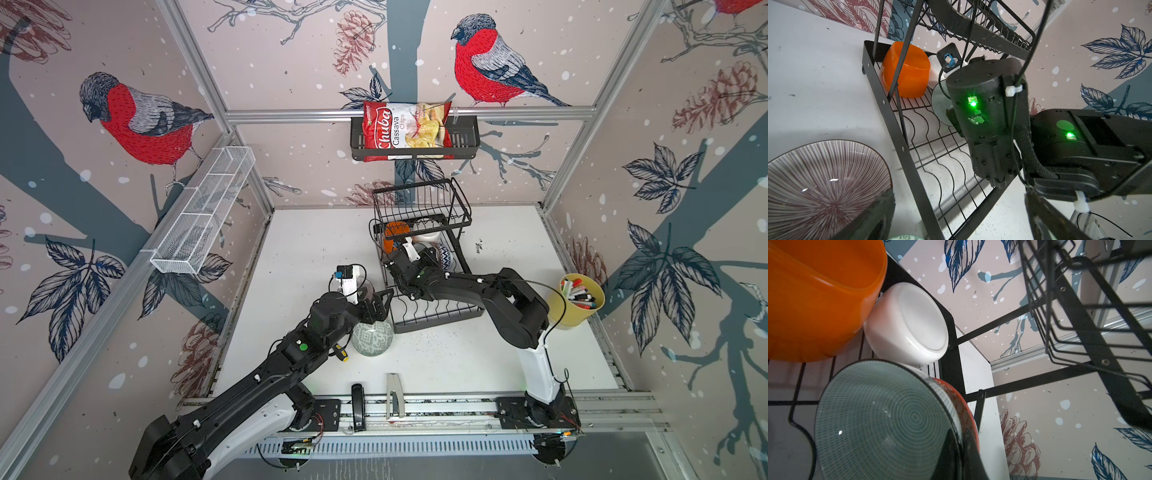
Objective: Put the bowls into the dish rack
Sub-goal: 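Lower the green bowl into the rack beside the patterned bowl with the right gripper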
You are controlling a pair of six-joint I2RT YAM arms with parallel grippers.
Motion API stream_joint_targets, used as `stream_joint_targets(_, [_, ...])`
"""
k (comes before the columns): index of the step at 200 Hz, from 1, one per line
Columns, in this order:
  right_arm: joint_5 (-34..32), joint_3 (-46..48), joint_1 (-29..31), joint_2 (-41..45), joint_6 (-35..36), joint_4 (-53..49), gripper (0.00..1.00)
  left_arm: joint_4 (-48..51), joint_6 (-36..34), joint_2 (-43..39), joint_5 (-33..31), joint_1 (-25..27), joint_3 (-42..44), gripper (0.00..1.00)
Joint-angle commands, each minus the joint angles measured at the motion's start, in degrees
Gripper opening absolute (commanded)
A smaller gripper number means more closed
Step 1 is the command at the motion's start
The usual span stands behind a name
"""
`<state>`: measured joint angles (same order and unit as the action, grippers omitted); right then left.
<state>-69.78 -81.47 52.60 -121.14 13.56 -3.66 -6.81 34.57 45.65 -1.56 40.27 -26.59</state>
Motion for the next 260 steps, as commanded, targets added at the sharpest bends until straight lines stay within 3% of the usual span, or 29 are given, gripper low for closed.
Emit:
stream_joint_targets(1, [-0.53,-0.69,0.22,-0.86,-0.27,0.09,0.00,-0.96,0.07,-0.23,-0.23,-0.25,0.14,0.96])
stream_joint_targets(168, [0.52,-4.21,2.57,-3.71,-5.82,-6.10,0.18,-1.10,0.85,-1.63,-0.72,-0.36,1.66,0.96])
stream_joint_targets(222, [0.76,-4.40,2.54,-3.58,-6.41,-6.69,0.30,-0.93,1.03,-1.96,-0.94,-0.46,1.65,0.96])
stream_joint_targets(260, [1.69,-4.66,2.59,-3.14,-7.38,-7.66,0.45,-0.57,1.21,-2.14,-1.07,-0.48,1.80,0.96])
